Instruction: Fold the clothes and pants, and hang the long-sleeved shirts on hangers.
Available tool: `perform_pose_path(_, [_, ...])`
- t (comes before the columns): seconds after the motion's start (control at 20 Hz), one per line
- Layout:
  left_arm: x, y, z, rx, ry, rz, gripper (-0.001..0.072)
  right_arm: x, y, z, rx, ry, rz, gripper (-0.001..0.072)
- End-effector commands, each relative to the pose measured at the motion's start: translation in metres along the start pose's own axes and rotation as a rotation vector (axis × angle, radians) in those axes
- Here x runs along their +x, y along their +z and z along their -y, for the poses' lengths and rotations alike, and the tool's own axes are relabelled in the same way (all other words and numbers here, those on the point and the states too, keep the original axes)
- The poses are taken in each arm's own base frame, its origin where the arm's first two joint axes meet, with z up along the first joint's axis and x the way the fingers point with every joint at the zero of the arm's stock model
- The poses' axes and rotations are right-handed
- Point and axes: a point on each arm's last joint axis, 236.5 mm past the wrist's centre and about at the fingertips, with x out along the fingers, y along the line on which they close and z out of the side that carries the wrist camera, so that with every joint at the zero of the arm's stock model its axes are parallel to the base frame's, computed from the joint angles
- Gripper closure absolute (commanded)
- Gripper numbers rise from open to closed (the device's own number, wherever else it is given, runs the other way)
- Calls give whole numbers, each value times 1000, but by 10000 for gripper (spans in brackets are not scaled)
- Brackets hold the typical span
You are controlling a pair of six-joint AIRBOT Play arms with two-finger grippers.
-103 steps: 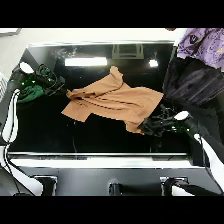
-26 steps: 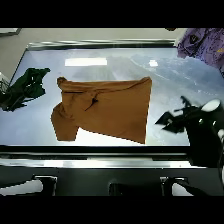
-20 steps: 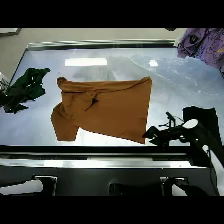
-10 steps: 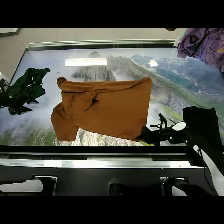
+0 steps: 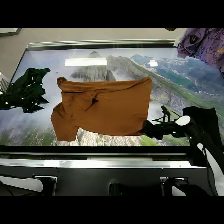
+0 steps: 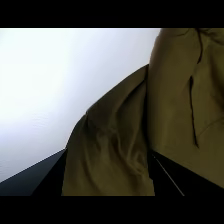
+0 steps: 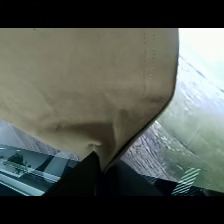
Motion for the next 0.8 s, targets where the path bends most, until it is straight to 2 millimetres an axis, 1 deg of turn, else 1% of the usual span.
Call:
perform_pose_path(0.0, [19,1,-9,8,-7,-18,131,-2,-3,-3,-3,0,-18,683])
perform_pose_path(0.1, [30,-4,-11,24,-9,-45,133,-3,-4,-3,-3,1,-18,683])
perform_pose_path(0.2, [38,-7,-9,39,-10,-60,133,-5,-2,-5,-10,4,-9,683])
perform_pose_path(0.4, [59,-18,-4,65,-12,-112,134,-13,10,-16,-38,16,29,683])
perform_pose_path(0.45, [63,-21,-4,63,-13,-125,186,-16,13,-20,-47,20,38,683])
perform_pose_path(0.5, [67,-24,-2,61,-15,-137,283,-18,17,-24,-57,23,48,683])
perform_pose_path(0.55, [70,-26,-1,62,-15,-144,473,-22,22,-27,-71,22,61,683])
perform_pose_path(0.6, [71,-27,2,66,-17,-145,695,-26,27,-32,-84,25,75,683])
perform_pose_path(0.7, [65,-21,13,78,-36,-131,689,-38,42,-48,-130,37,118,684])
perform_pose_path(0.75, [56,-14,21,91,-43,-118,690,-49,54,-58,-174,34,151,684])
